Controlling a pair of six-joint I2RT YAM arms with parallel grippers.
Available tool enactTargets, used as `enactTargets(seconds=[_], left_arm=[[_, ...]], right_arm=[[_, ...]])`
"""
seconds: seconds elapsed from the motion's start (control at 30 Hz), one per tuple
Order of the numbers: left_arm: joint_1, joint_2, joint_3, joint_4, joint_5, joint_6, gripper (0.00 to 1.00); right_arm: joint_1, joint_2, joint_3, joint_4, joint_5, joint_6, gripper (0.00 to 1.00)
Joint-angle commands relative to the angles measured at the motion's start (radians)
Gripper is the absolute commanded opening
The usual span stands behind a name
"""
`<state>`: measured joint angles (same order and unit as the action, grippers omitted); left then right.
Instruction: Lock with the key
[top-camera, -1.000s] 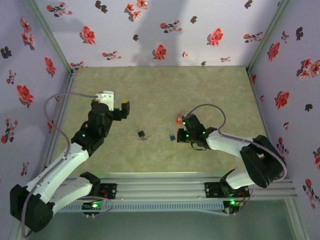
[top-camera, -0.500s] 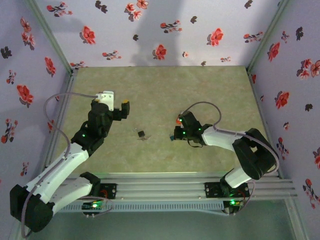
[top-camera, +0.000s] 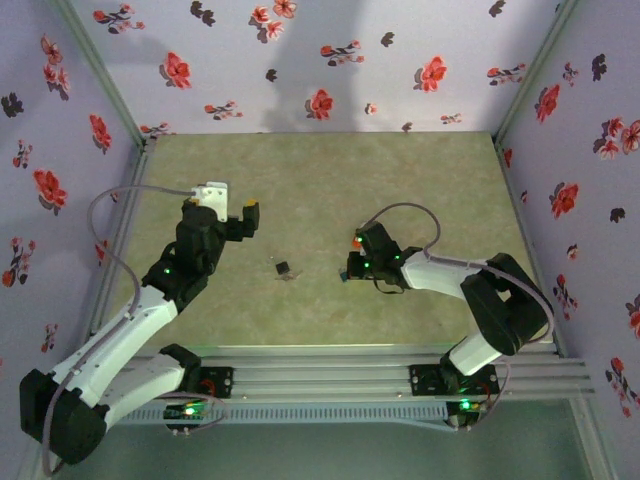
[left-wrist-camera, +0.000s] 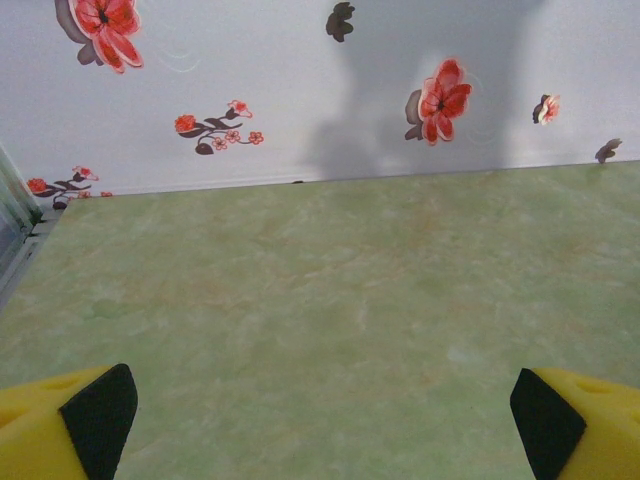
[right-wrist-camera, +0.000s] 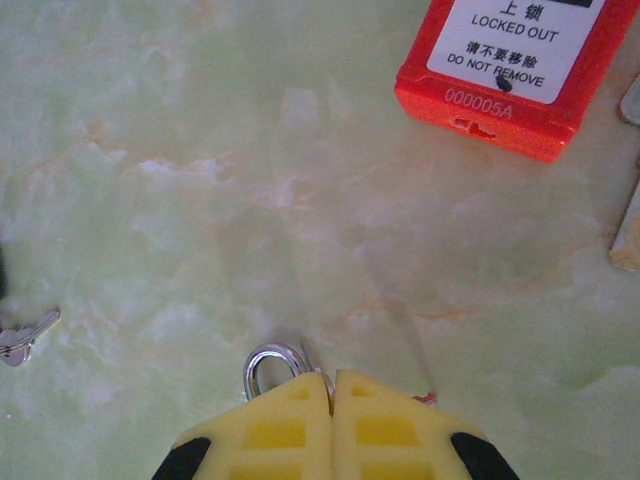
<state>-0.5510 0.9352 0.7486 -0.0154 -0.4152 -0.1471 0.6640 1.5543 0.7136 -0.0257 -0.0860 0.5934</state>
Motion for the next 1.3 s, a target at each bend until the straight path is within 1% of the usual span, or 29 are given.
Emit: enactTargets(seconds=[0.0,0.33,0.6,0.77,0.83,0.97,1.03,1.1,1.2,1.27], left_arm=[[0.006,-0.021,-0.013,0.011,0.000,0.003,1.00],[0.006,-0.021,-0.015,0.011,0.001,0.004,1.00],[0.005,-0.021,-0.015,0.011,0.003,0.005,1.00],[0.005,-0.022,-0.015,0.011,0.003,0.005,1.00],[0.005,-0.022,-0.015,0.011,0.002,0.005,1.00],[0.005,-0.022,-0.015,0.012,0.003,0.005,1.00],[0.005,-0.022,-0.015,0.011,0.001,0.004,1.00],[0.005,-0.022,-0.014,0.011,0.001,0.005,1.00],[0.005,-0.023,-0.012,0.009,-0.004,0.004,1.00],[0.005,-0.024,-0.012,0.008,-0.007,0.004,1.00]], right_arm=[[0.002,0.005,0.000,0.006,0.009,-0.006,0.05],[0.000,-0.001,-0.009,0.008,0.008,-0.004,0.13],[0.000,-0.011,-0.012,0.006,0.005,-0.004,0.14],[0.000,-0.052,-0.018,-0.009,0.013,-0.003,0.16],[0.000,-0.077,-0.018,-0.020,0.010,-0.004,0.24],[0.002,-0.140,-0.018,-0.044,0.012,-0.012,0.47],[0.006,-0.161,-0.013,-0.062,0.013,-0.018,0.54],[0.015,-0.189,-0.009,-0.086,0.038,-0.018,0.65],[0.033,-0.226,-0.011,-0.083,0.043,-0.023,0.78],[0.068,-0.240,0.007,-0.104,0.066,-0.027,0.86]])
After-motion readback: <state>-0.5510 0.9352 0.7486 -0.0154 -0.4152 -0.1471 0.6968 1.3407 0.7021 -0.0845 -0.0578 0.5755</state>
